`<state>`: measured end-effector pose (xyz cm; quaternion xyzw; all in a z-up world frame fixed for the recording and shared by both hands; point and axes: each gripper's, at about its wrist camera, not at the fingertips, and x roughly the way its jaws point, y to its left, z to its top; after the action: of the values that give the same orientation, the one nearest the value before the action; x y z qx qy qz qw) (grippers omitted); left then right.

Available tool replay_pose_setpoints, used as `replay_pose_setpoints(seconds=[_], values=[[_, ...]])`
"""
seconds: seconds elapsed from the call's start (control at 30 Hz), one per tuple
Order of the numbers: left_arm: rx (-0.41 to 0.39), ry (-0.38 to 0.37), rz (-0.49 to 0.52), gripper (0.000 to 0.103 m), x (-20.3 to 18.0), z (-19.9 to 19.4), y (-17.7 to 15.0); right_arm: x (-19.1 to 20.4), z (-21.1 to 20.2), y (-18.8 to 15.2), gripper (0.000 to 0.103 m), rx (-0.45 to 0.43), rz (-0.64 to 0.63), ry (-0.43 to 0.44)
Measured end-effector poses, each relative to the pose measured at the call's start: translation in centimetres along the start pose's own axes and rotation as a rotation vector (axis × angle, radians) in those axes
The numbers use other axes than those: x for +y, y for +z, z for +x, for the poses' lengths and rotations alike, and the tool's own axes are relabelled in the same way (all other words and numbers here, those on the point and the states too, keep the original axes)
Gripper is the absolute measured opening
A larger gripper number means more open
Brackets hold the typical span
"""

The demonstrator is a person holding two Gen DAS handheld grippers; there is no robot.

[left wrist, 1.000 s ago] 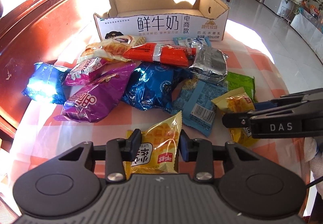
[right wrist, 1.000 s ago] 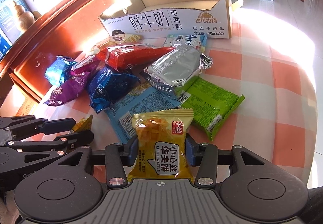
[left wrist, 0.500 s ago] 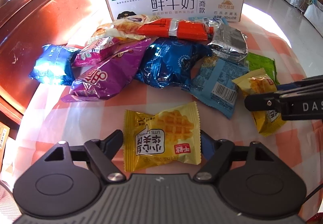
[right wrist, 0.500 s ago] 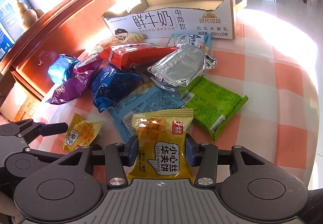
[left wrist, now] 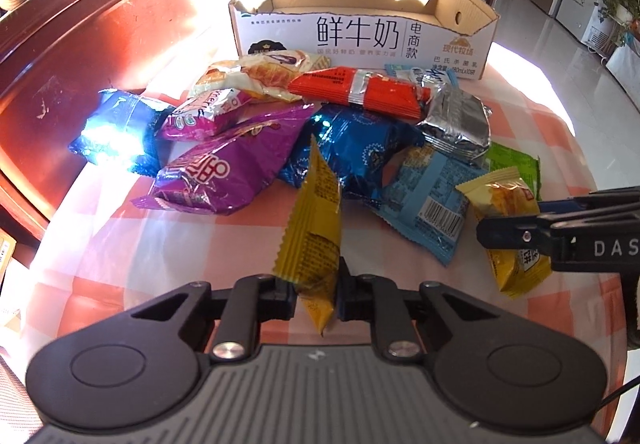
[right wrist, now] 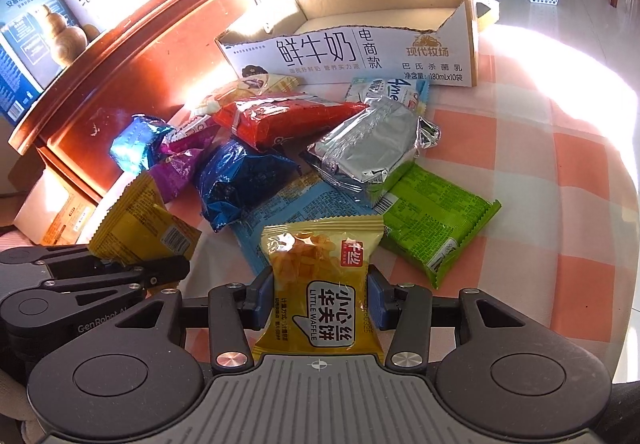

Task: Organize snacks
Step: 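Lift both yellow waffle packets and carry them over the cardboard box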

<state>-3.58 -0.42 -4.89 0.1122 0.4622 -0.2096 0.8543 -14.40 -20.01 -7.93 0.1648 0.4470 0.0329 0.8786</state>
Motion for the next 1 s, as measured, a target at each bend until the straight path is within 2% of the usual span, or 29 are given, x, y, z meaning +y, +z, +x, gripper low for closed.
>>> replay_pose_setpoints(seconds=[0.3,0.47,0.77,1.0], values=[[-0.045,0.0,-0.006,0.014,0.0,-0.8,0.2,-0.1,-0.3,0.0,0.045,-0.009,-0.008,0.011],[-0.098,-0.016,-0.001,0.014,-0.5,-2.1,1.2,0.1,-1.2,0.8,0.045,-0.034,-0.021,0.025],[-0.194,-0.027,0.039,0.014,-2.0,-3.6,4.2,0.1,-2.5,3.1,0.045,-0.086,-0.062,0.024],[-0.252,-0.043,0.026,0.015,-1.8,-4.0,7.7,-0.2,-3.7,6.6,0.045,-0.176,-0.091,0.034]])
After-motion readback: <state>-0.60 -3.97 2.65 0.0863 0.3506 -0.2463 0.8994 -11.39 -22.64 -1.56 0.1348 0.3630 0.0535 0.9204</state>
